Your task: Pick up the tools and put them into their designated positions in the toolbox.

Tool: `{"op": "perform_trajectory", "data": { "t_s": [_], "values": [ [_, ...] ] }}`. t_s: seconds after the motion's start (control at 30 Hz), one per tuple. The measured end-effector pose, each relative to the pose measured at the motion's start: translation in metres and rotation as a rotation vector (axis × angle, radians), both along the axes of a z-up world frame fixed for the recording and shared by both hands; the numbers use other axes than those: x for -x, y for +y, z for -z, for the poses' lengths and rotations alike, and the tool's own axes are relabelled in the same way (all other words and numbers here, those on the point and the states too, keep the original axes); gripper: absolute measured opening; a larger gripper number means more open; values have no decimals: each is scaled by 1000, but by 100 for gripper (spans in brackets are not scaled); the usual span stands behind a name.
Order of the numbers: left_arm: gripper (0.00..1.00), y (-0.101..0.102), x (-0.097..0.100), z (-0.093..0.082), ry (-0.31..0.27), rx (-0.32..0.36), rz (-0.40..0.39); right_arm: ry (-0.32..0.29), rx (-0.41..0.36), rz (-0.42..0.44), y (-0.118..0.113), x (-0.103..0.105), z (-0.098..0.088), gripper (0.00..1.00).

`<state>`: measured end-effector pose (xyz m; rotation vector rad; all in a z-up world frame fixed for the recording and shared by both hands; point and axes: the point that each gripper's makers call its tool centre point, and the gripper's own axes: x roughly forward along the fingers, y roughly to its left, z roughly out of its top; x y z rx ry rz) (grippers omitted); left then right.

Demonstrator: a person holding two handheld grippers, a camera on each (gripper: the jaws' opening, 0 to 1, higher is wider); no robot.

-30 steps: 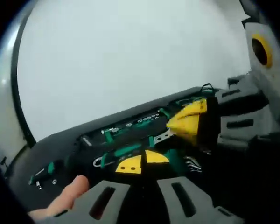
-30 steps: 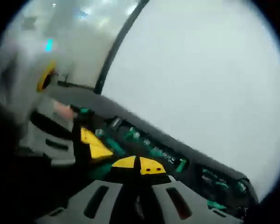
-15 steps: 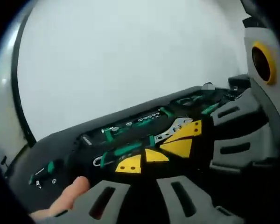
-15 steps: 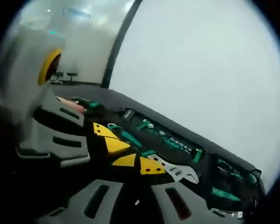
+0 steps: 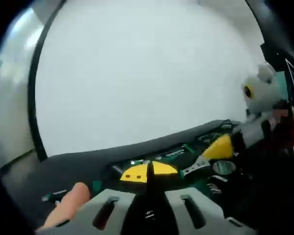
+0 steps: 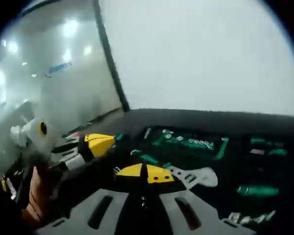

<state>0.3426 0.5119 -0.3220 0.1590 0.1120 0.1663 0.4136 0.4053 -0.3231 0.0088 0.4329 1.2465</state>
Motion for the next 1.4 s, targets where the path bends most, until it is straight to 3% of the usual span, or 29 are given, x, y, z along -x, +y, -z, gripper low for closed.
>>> {"op": "perform_trajectory", "data": {
  "t_s": [0.07,0.13,0.17,0.27,0.33,0.37,0.4,0.43,0.47,0.53,0.57,0.6,0.67,0.73,0.8,0.83,0.9,0.97,1.0,1.03,1.07,1.13,1.2,1.23,1.3,1.37,1.4],
  "values": [
    [0,11,0,-17,-125,-16,-6,-36,28,-5,2,-12,-8,0],
    [0,12,0,-8,-104,-17,-5,-15,-18,-76,8,-6,-17,7],
    [3,12,1,-1,-84,-54,-10,-6,-45,-93,9,-3,-21,9],
    [9,10,-2,13,-76,-98,-8,3,-37,-164,8,8,-19,9],
    [8,14,-2,23,-16,-150,-25,2,39,-212,6,15,-7,9],
    [8,13,-3,21,-32,-138,-25,-13,92,-230,4,17,0,9],
    [8,12,-2,20,-35,-137,-23,-67,210,-248,-4,19,14,7],
    [8,12,-2,19,-42,-135,-21,-134,260,-262,-8,18,19,2],
    [8,15,0,17,-54,-129,-32,-168,282,-251,-12,16,25,0],
    [6,26,6,17,-59,-84,-83,-133,346,-220,-21,17,44,0],
    [5,34,9,17,-65,-52,-114,-145,327,-215,-20,20,47,0],
    [5,42,12,16,-76,-17,-143,-196,294,-210,-18,21,45,0],
    [5,53,21,13,-113,58,-184,-216,234,-61,-19,10,39,0],
    [5,59,25,13,-126,82,-193,-242,173,156,-28,-6,35,0],
    [5,50,25,14,-127,107,-167,-395,143,287,-39,-11,26,0],
    [5,47,23,16,-117,99,-163,-478,145,337,-40,-21,21,0],
    [6,44,21,21,-79,47,-163,-636,189,386,-43,-16,23,0],
    [6,42,20,21,-71,33,-163,-782,239,334,-34,-3,30,0],
    [6,41,20,21,-72,31,-159,-869,314,260,-26,2,41,0],
    [6,41,20,20,-78,32,-154,-899,359,234,-22,3,44,0],
    [6,42,19,19,-80,34,-153,-869,329,252,-20,1,42,0],
    [6,43,19,21,-74,36,-156,-778,341,238,-18,-4,51,0],
    [6,43,19,22,-70,34,-153,-773,424,191,-15,-4,66,0],
    [6,42,18,22,-67,31,-152,-813,372,215,-12,-4,57,0],
    [6,42,18,22,-64,28,-150,-813,403,196,-8,-2,60,0],
    [6,41,18,24,-56,26,-148,-766,374,206,-5,1,61,0],
    [6,41,16,25,-53,24,-146,-787,373,195,-3,3,62,0]
  ]
}}
